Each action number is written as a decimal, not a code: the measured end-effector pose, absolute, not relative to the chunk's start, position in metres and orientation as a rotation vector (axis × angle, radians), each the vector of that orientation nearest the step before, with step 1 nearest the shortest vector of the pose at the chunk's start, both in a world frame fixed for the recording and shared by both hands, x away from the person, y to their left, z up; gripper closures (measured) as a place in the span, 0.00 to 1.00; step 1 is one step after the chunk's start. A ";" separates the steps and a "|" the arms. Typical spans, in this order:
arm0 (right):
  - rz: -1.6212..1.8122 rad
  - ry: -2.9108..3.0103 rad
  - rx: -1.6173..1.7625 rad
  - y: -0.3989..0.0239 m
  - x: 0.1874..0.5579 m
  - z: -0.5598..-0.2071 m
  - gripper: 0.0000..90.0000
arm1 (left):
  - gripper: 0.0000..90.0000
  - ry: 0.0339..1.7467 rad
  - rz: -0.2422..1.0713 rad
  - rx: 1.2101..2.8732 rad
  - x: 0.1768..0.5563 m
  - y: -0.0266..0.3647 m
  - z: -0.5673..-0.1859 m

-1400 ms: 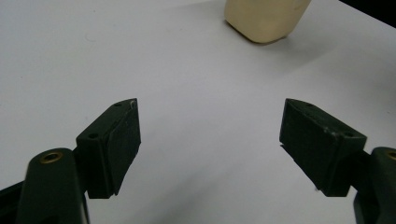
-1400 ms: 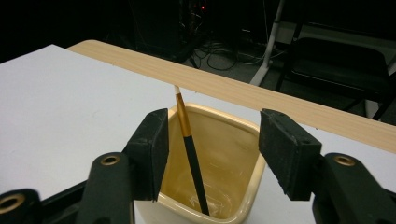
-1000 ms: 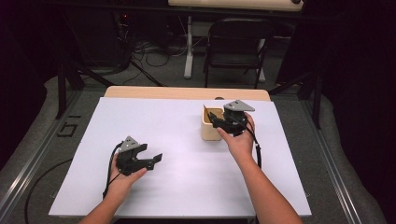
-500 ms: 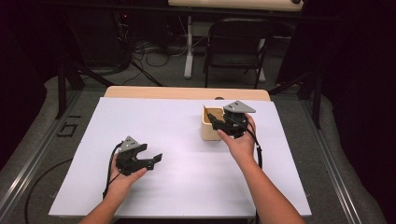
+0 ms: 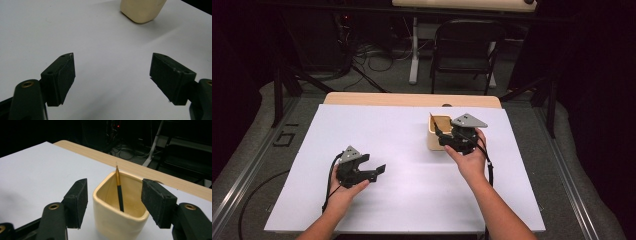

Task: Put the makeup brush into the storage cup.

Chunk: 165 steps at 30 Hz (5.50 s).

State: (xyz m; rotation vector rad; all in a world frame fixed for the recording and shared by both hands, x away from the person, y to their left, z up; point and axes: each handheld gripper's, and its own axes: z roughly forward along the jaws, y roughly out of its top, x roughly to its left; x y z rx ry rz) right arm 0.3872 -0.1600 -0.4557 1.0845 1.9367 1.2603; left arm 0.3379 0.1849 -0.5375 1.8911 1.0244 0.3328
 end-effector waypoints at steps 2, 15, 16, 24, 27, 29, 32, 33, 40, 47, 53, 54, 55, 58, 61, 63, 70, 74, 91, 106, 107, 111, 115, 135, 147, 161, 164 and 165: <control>1.275 1.929 1.073 -0.159 0.383 -0.456 0.42 | 0.23 1.028 0.333 1.886 0.338 0.185 -0.538; 1.276 1.960 1.042 -0.156 0.362 -0.465 0.42 | 0.23 1.025 0.333 1.891 0.338 0.185 -0.537; 1.281 1.959 1.043 -0.156 0.362 -0.466 0.42 | 0.23 1.024 0.334 1.891 0.338 0.185 -0.537; 1.277 1.976 1.057 -0.156 0.354 -0.474 0.42 | 0.23 1.026 0.334 1.889 0.338 0.185 -0.538; 1.272 1.984 1.056 -0.155 0.351 -0.477 0.43 | 0.23 1.024 0.334 1.891 0.338 0.185 -0.537; 1.275 1.987 1.059 -0.155 0.348 -0.479 0.43 | 0.23 1.025 0.334 1.892 0.338 0.185 -0.537; 1.276 1.997 1.049 -0.154 0.344 -0.483 0.43 | 0.23 1.024 0.334 1.893 0.338 0.185 -0.538; 1.274 1.998 1.051 -0.154 0.343 -0.484 0.43 | 0.23 1.024 0.334 1.893 0.338 0.185 -0.538; 1.278 2.009 1.034 -0.153 0.333 -0.489 0.43 | 0.23 1.023 0.335 1.893 0.338 0.185 -0.537; 1.273 2.033 1.033 -0.152 0.326 -0.498 0.43 | 0.23 1.024 0.339 1.893 0.337 0.184 -0.537; 1.283 2.030 1.032 -0.152 0.321 -0.505 0.43 | 0.23 1.024 0.338 1.893 0.338 0.184 -0.537; 1.281 2.030 1.033 -0.152 0.321 -0.506 0.43 | 0.23 1.024 0.338 1.893 0.337 0.184 -0.537; 1.286 2.030 1.033 -0.152 0.320 -0.506 0.43 | 0.23 1.024 0.338 1.893 0.337 0.184 -0.537; 1.287 2.031 1.028 -0.152 0.317 -0.510 0.43 | 0.23 1.026 0.337 1.892 0.337 0.184 -0.537; 1.286 2.044 1.029 -0.151 0.315 -0.514 0.43 | 0.23 1.023 0.335 1.891 0.337 0.185 -0.537; 1.279 2.060 1.031 -0.151 0.313 -0.518 0.43 | 0.23 1.022 0.336 1.890 0.337 0.185 -0.537; 1.287 2.091 1.014 -0.149 0.306 -0.524 0.43 | 0.23 1.023 0.339 1.883 0.337 0.185 -0.537; 1.281 2.101 1.006 -0.147 0.304 -0.527 0.43 | 0.23 1.024 0.339 1.882 0.337 0.186 -0.537; 1.265 2.129 1.035 -0.151 0.309 -0.539 0.45 | 0.23 1.030 0.343 1.884 0.339 0.186 -0.538; 1.230 2.143 1.032 -0.168 0.297 -0.539 0.45 | 0.23 1.025 0.351 1.896 0.335 0.189 -0.536; 1.224 2.140 1.036 -0.171 0.296 -0.539 0.45 | 0.23 1.026 0.350 1.899 0.333 0.189 -0.536; 1.225 2.115 1.068 -0.187 0.291 -0.539 0.45 | 0.23 1.031 0.358 1.898 0.332 0.191 -0.535; 1.216 2.087 1.100 -0.202 0.287 -0.538 0.45 | 0.23 1.020 0.362 1.919 0.329 0.192 -0.536; 1.161 1.995 1.220 -0.258 0.268 -0.541 0.44 | 0.23 1.037 0.363 1.933 0.318 0.206 -0.538; 1.176 1.993 1.229 -0.260 0.268 -0.542 0.44 | 0.23 1.070 0.367 1.916 0.306 0.225 -0.539; 1.181 2.012 1.216 -0.256 0.269 -0.546 0.42 | 0.23 1.099 0.368 1.913 0.294 0.247 -0.541; 1.186 2.008 1.194 -0.256 0.270 -0.547 0.37 | 0.23 1.109 0.360 1.911 0.295 0.251 -0.541; 1.187 2.013 1.191 -0.256 0.270 -0.547 0.36 | 0.23 1.113 0.355 1.908 0.296 0.251 -0.542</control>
